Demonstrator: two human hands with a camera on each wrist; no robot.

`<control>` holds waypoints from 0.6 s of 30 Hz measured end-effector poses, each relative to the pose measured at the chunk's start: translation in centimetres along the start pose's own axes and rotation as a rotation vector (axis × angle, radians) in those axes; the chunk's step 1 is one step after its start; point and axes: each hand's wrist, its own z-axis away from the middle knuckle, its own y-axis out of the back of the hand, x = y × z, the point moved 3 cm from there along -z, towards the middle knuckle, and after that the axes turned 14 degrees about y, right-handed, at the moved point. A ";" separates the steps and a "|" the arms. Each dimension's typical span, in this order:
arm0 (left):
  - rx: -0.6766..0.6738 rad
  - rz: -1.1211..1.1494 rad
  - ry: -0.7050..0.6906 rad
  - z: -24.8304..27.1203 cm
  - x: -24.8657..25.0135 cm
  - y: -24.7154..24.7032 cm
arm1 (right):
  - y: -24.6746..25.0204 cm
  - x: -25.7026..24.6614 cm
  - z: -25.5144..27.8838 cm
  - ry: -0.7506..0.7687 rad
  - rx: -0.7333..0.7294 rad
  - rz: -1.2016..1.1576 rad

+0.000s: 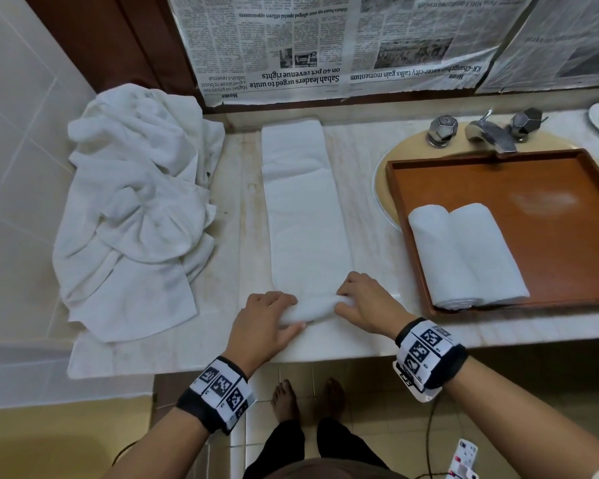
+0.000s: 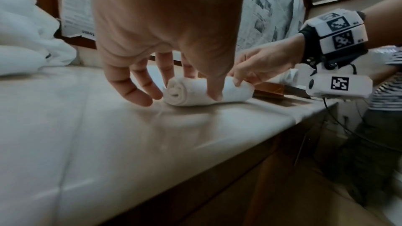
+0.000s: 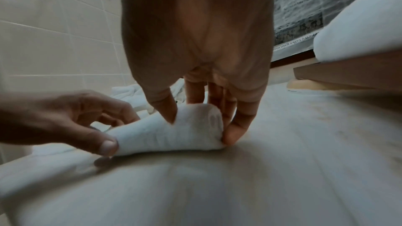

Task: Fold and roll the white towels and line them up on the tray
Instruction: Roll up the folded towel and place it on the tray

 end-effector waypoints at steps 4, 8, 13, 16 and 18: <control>0.015 0.158 0.067 -1.0 -0.5 0.1 | 0.6 0.2 0.1 -0.046 0.054 -0.060; -0.020 0.367 0.220 -2.1 -0.6 1.0 | 0.4 0.3 0.5 0.023 0.159 -0.061; -0.011 0.404 0.323 -2.7 -0.6 0.8 | -0.1 0.2 0.2 0.034 0.173 0.100; 0.030 0.306 0.339 -3.1 -0.9 0.7 | -0.1 0.2 0.7 0.070 0.080 0.135; 0.081 0.299 0.340 -3.0 -1.0 0.7 | -0.3 0.3 1.0 0.103 0.033 0.142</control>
